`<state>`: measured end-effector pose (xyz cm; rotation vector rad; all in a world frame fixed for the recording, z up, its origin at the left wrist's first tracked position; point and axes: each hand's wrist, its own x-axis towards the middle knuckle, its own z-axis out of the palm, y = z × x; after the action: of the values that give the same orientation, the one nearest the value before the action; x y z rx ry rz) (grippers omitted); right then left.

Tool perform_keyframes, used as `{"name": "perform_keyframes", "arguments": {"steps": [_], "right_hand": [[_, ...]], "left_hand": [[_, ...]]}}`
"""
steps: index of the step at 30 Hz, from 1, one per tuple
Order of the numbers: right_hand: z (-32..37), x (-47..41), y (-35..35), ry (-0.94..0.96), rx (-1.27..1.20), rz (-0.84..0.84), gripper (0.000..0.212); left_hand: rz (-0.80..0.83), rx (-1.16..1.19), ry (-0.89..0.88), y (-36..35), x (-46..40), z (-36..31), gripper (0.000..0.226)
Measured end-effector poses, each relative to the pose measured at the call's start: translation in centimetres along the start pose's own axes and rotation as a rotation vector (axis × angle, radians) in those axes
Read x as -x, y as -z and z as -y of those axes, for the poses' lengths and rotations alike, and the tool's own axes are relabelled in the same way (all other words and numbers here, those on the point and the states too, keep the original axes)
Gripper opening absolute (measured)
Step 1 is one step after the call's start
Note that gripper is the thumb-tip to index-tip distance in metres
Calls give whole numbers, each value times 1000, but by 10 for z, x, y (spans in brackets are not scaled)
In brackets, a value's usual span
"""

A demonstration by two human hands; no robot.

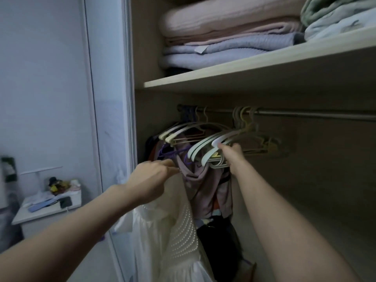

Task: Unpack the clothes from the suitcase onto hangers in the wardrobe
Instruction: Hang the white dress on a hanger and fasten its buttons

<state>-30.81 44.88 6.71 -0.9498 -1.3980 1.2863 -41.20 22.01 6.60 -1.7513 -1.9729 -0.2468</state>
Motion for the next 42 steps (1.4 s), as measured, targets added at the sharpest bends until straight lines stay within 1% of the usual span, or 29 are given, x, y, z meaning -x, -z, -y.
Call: {"name": "perform_keyframes", "arguments": {"steps": [2,6,9,13,16,19,21,23,24,27,29,31,32,33,34,35,36,37,38,39,40,41,42], "right_hand": [[0,-5,-1,-11,-34,-14,64],[8,-13,2,44,-91,-87,48],[19,-12,8,63,-182,-103,46],[30,21,16,152,-89,-71,39],[24,64,17,203,-71,-13,36],[-1,120,3,218,-36,127,28],[-16,155,-11,212,-70,193,23],[-27,181,-29,188,-130,203,18],[-30,192,-37,173,-154,206,19],[-36,215,-62,102,-202,243,24],[-37,229,-75,75,-150,282,19],[-36,240,-82,86,-101,391,10],[-34,244,-86,95,-72,444,10],[-34,245,-85,130,-25,442,15],[-35,243,-84,221,61,363,18],[-35,240,-81,349,158,218,17],[-37,235,-75,467,243,43,11],[-42,229,-68,532,298,-74,2],[-45,224,-61,523,362,-114,13],[-48,215,-54,458,423,-56,27],[-55,213,-54,358,497,47,41],[-58,206,-51,302,588,124,50],[-63,201,-50,311,657,182,51]], "left_hand": [[-8,12,12,-2,-4,1,73],[-10,6,-14,-6,-8,-1,75],[-15,15,0,-11,-9,-3,72],[-5,59,15,-12,-4,-7,69],[4,137,23,-10,7,-6,66],[-1,261,58,-4,27,-1,61],[-29,382,74,0,38,-2,48],[-63,464,85,3,50,-6,33],[-65,497,99,3,56,-8,31],[-35,565,171,1,75,-8,35],[-49,601,193,-1,89,0,30],[-78,605,213,-3,101,13,25],[-96,590,237,-3,106,23,22],[-110,572,258,-4,109,32,22],[-107,557,282,-5,114,42,25],[-97,540,296,-5,119,52,28],[-83,522,303,-5,123,60,29],[-75,507,309,-5,129,68,30],[-74,492,307,-5,134,74,29],[-84,485,308,-4,136,80,29],[-84,470,314,-2,145,86,28],[-90,466,308,0,144,88,29],[-81,463,303,1,145,91,30]]}}
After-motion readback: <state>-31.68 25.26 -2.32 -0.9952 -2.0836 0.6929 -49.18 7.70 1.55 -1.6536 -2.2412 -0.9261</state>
